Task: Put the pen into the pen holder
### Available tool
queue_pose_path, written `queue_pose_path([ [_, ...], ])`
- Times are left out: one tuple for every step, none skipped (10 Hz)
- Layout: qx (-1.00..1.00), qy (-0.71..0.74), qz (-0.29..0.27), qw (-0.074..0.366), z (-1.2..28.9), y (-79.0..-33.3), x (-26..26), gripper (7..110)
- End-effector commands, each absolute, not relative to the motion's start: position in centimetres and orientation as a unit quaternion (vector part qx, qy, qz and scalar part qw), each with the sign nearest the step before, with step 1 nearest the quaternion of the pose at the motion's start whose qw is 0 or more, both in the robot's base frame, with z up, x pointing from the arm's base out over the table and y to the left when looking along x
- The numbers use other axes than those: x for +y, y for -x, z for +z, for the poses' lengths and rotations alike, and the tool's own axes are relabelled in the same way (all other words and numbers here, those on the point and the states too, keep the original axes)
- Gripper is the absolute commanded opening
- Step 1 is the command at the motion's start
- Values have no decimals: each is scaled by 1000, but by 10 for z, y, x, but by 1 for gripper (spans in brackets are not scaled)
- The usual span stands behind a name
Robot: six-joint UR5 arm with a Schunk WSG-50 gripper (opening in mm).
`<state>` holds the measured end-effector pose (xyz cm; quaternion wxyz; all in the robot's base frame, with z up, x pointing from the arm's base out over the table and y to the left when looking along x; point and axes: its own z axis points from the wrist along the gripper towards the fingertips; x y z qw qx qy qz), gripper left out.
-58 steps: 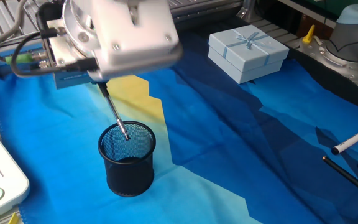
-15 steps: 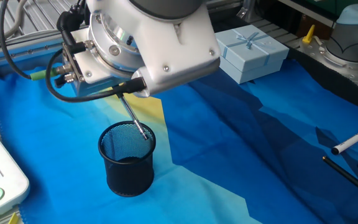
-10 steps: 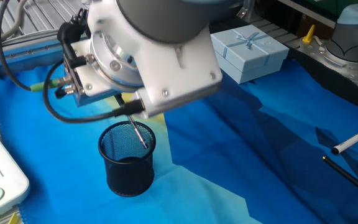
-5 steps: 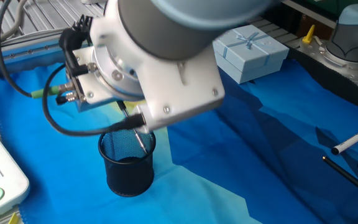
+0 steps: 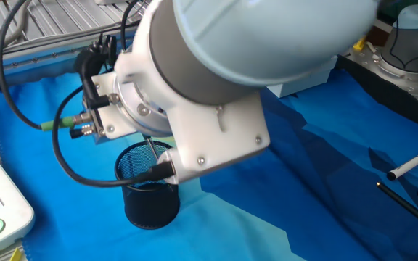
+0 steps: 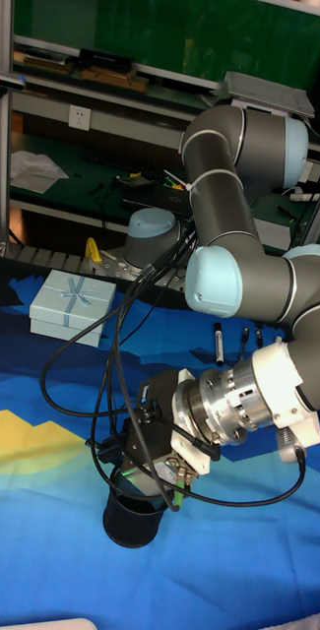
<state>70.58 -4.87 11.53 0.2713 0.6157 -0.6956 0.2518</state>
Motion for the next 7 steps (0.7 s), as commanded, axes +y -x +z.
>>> queue_pose_path([
  [-699,-619,251,258,110,-710,-43,7],
  [-696,-623,253,253,110,-713,-42,7],
  [-696,-626,248,250,108,-712,-40,7],
  [-694,-629,247,248,107,-713,-39,7],
  [-694,-629,247,250,108,-712,-39,7],
  [-692,-631,247,250,108,-712,-39,22],
  [-692,-632,245,249,107,-712,-38,22],
])
